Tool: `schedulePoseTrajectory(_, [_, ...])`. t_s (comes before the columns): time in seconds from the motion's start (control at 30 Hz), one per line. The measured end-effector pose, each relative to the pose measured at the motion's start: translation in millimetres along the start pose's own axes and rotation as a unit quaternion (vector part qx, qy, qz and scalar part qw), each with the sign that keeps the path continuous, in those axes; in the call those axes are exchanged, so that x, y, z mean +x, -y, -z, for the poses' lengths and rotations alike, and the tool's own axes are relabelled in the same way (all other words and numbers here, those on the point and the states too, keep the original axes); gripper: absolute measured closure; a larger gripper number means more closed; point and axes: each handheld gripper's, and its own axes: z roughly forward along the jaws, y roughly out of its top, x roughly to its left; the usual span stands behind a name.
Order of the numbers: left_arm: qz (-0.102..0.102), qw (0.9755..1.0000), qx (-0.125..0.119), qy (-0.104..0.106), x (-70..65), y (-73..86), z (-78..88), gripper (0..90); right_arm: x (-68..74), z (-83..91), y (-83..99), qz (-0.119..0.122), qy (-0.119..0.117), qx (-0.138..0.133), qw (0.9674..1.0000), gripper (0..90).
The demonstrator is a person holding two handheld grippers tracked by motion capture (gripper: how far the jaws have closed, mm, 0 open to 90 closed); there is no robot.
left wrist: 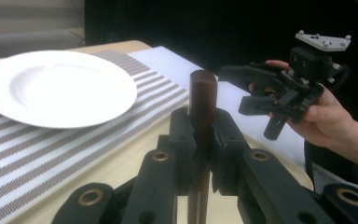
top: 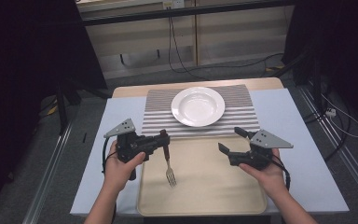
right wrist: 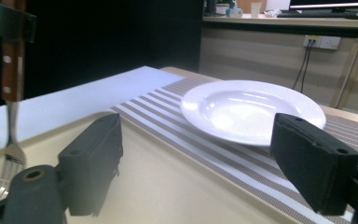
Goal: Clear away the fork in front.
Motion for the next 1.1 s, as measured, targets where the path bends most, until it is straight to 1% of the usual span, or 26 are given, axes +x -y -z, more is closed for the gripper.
schedulePoseTrajectory(0.13, [0.004,0.9999,0.01,0.0,2.8,3.4,3.3,80.7,-2.9,2.2,2.4,0.002,0.004,0.007,1.0,15.4])
schedulePoseTrajectory(0.2, [0.006,0.9999,0.01,-0.001,3.8,4.4,5.0,80.7,-4.5,3.7,3.4,0.0,0.005,0.009,0.9999,14.8])
schedulePoseTrajectory(0.3, [0.012,0.9998,0.014,0.004,4.6,6.5,7.2,80.7,-7.2,6.6,4.5,0.004,0.005,0.014,0.9999,13.6])
schedulePoseTrajectory(0.37, [0.011,0.9998,0.017,0.004,5.1,7.2,7.9,80.7,-8.9,8.6,5.1,0.002,0.008,0.014,0.9999,13.4])
schedulePoseTrajectory(0.43, [0.016,0.9997,0.02,0.005,6.5,9.1,9.0,80.7,-10.1,10.4,5.6,0.002,0.01,0.016,0.9998,13.1])
schedulePoseTrajectory(0.5, [0.016,0.9996,0.021,0.006,7.3,9.6,9.5,80.7,-11.5,12.1,6.4,0.003,0.012,0.019,0.9997,12.7])
schedulePoseTrajectory(0.6, [0.02,0.9994,0.025,0.009,8.6,10.8,10.8,80.7,-12.4,13.8,7.5,0.001,0.011,0.02,0.9997,12.5])
schedulePoseTrajectory(0.67, [0.027,0.9992,0.028,0.013,8.9,11.3,11.5,80.7,-13.5,15.5,8.5,-0.001,0.012,0.022,0.9997,12.2])
schedulePoseTrajectory(0.77, [0.029,0.9989,0.032,0.016,8.9,11.4,12.0,80.7,-13.8,15.8,8.0,0.002,0.015,0.022,0.9997,12.2])
schedulePoseTrajectory(0.83, [0.032,0.9985,0.039,0.021,10.0,11.5,12.9,80.7,-14.2,16.4,7.4,0.003,0.015,0.02,0.9997,12.1])
schedulePoseTrajectory(0.87, [0.036,0.9982,0.04,0.024,11.1,12.0,13.9,80.7,-14.3,16.7,7.5,0.002,0.014,0.021,0.9997,12.1])
schedulePoseTrajectory(0.9, [0.036,0.9982,0.04,0.024,11.1,12.0,13.9,80.7,-14.3,16.7,7.5,0.002,0.014,0.021,0.9997,12.1])
schedulePoseTrajectory(0.93, [0.041,0.9978,0.043,0.028,11.9,12.9,14.5,80.7,-14.7,17.4,7.8,0.001,0.015,0.022,0.9996,12.0])
schedulePoseTrajectory(1.0, [0.047,0.9975,0.04,0.034,13.2,15.2,15.5,80.7,-16.2,19.3,8.5,0.001,0.017,0.023,0.9996,12.0])
schedulePoseTrajectory(1.07, [0.051,0.9977,0.029,0.035,16.0,19.3,16.7,80.6,-18.1,21.8,9.1,-0.001,0.02,0.021,0.9996,12.0])
schedulePoseTrajectory(1.1, [0.051,0.9977,0.029,0.035,16.0,19.3,16.7,80.6,-18.1,21.8,9.1,-0.001,0.02,0.021,0.9996,12.0])
